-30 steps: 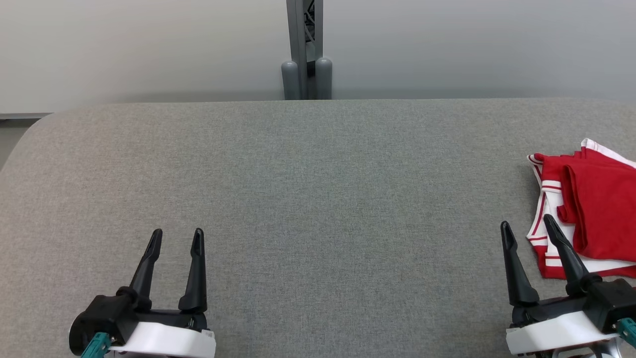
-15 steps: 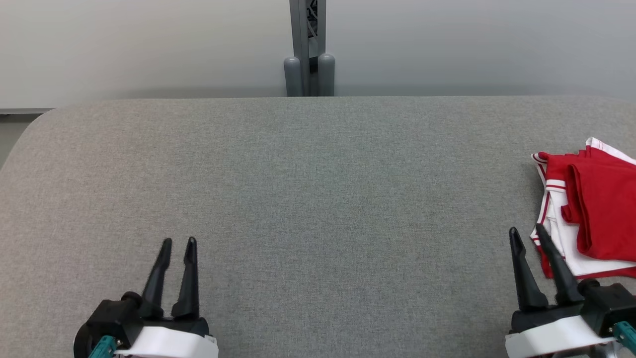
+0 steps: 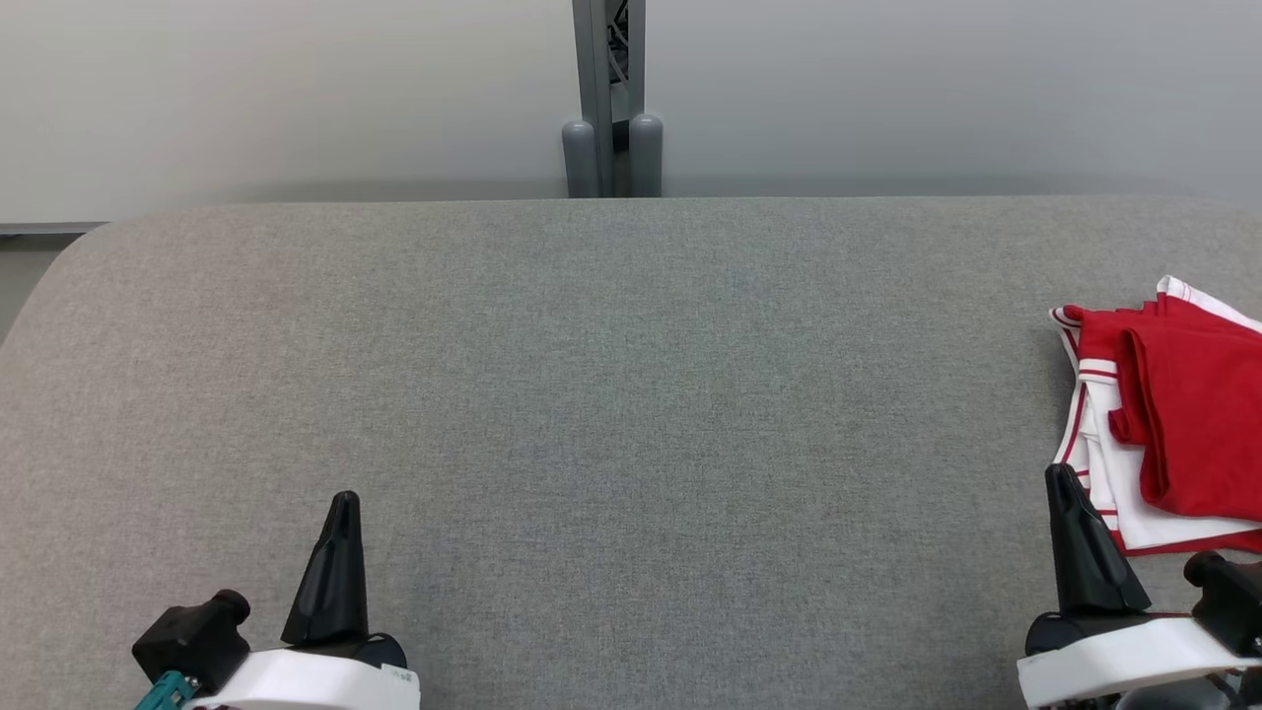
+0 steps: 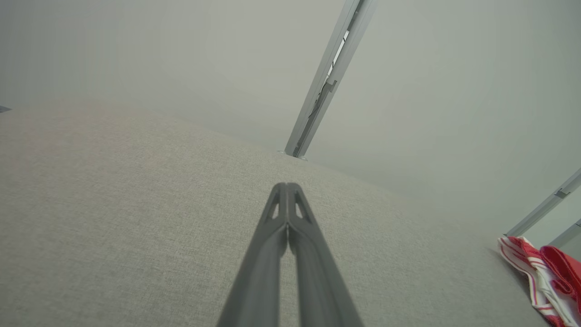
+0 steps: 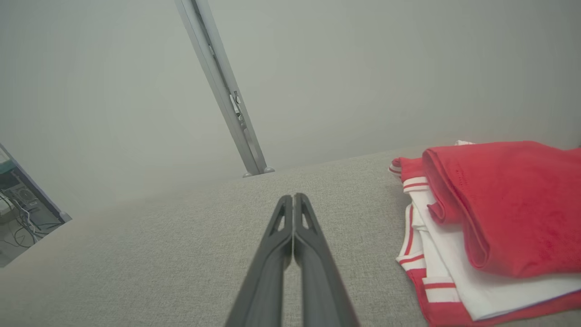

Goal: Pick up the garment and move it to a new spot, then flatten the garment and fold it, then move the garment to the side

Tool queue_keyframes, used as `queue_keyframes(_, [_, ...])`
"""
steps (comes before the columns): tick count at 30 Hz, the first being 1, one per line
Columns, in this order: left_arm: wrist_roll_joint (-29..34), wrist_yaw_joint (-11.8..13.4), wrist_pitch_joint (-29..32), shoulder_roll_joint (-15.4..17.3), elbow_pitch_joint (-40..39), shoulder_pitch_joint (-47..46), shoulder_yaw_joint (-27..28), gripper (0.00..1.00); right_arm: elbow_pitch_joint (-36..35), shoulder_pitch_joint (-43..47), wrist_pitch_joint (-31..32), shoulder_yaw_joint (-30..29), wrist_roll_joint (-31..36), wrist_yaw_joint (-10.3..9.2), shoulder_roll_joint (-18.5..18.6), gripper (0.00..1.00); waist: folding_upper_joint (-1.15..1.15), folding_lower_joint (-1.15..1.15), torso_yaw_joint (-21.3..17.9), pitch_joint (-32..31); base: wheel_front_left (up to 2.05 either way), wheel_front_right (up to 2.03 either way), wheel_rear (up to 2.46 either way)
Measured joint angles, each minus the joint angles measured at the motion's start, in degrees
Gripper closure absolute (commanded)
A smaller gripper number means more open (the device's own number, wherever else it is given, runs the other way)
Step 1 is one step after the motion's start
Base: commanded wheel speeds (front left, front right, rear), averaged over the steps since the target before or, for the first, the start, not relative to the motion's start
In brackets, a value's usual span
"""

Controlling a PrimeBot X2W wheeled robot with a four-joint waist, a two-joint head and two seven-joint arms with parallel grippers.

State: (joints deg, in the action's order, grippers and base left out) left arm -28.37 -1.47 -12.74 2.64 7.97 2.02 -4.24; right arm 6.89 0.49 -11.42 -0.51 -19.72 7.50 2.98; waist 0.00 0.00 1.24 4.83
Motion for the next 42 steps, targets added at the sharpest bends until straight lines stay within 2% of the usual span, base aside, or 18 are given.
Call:
queue_keyframes(19, [-16.83,-1.51,2.66,0.45,1.24,-1.40,0.75,1.00,2.71,-2.24,4.49,-0.76,-19.75,0.00,1.26,1.00,0.00,0.00,-0.21,-0.79,0.00,0.00,0.00])
queue_keyframes(42, [-32.90,-3.02,5.15,0.83,2.36,-3.00,1.60,1.00,5.13,-4.45,9.50,-2.11,-38.19,0.00,2.18,1.00,0.00,0.00,-0.46,-1.75,0.00,0.00,0.00])
